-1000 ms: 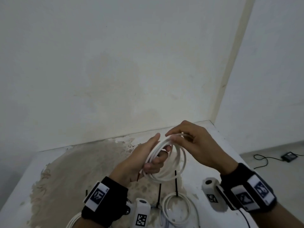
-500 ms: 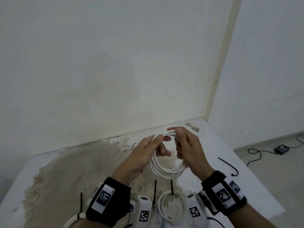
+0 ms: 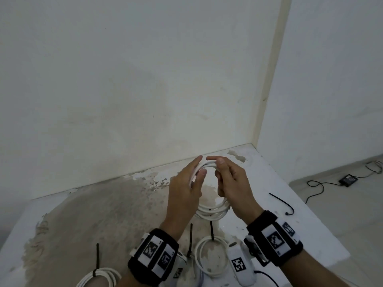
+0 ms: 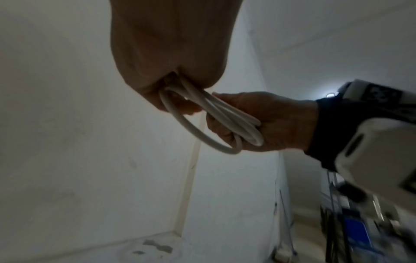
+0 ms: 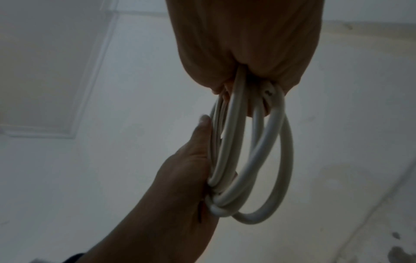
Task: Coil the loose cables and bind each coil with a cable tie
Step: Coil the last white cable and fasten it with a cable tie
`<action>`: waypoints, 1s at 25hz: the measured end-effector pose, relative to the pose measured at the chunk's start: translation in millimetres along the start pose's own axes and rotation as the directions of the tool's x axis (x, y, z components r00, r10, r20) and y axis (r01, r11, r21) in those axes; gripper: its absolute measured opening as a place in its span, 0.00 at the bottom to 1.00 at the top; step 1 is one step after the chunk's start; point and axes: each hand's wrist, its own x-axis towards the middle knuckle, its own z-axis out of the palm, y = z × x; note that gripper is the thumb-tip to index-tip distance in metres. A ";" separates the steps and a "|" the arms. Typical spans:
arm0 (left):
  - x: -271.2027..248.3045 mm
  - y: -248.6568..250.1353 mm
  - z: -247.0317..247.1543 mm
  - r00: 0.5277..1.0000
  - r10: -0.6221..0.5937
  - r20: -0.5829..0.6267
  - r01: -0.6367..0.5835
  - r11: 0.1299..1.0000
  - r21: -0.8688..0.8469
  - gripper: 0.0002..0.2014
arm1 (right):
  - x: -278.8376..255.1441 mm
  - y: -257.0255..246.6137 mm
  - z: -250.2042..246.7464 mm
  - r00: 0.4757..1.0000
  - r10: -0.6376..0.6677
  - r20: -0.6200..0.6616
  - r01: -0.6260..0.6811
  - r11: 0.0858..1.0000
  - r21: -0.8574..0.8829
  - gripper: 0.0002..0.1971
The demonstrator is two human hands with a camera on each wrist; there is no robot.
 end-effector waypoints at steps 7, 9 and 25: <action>14.0 6.1 5.6 0.745 -0.450 0.493 0.650 0.657 -0.383 0.14 | -6.7 32.3 -13.7 0.994 0.074 -0.079 -0.076 0.997 -0.016 0.18; 14.7 1.9 18.2 0.757 -0.484 0.439 0.626 0.729 -0.277 0.19 | -8.1 38.0 -18.9 0.996 0.045 -0.082 -0.051 0.996 -0.071 0.17; 29.3 -53.6 80.8 0.840 -0.485 0.245 0.523 0.843 -0.123 0.21 | 5.8 189.2 -274.4 0.854 0.492 -0.171 -0.351 0.300 -0.887 0.18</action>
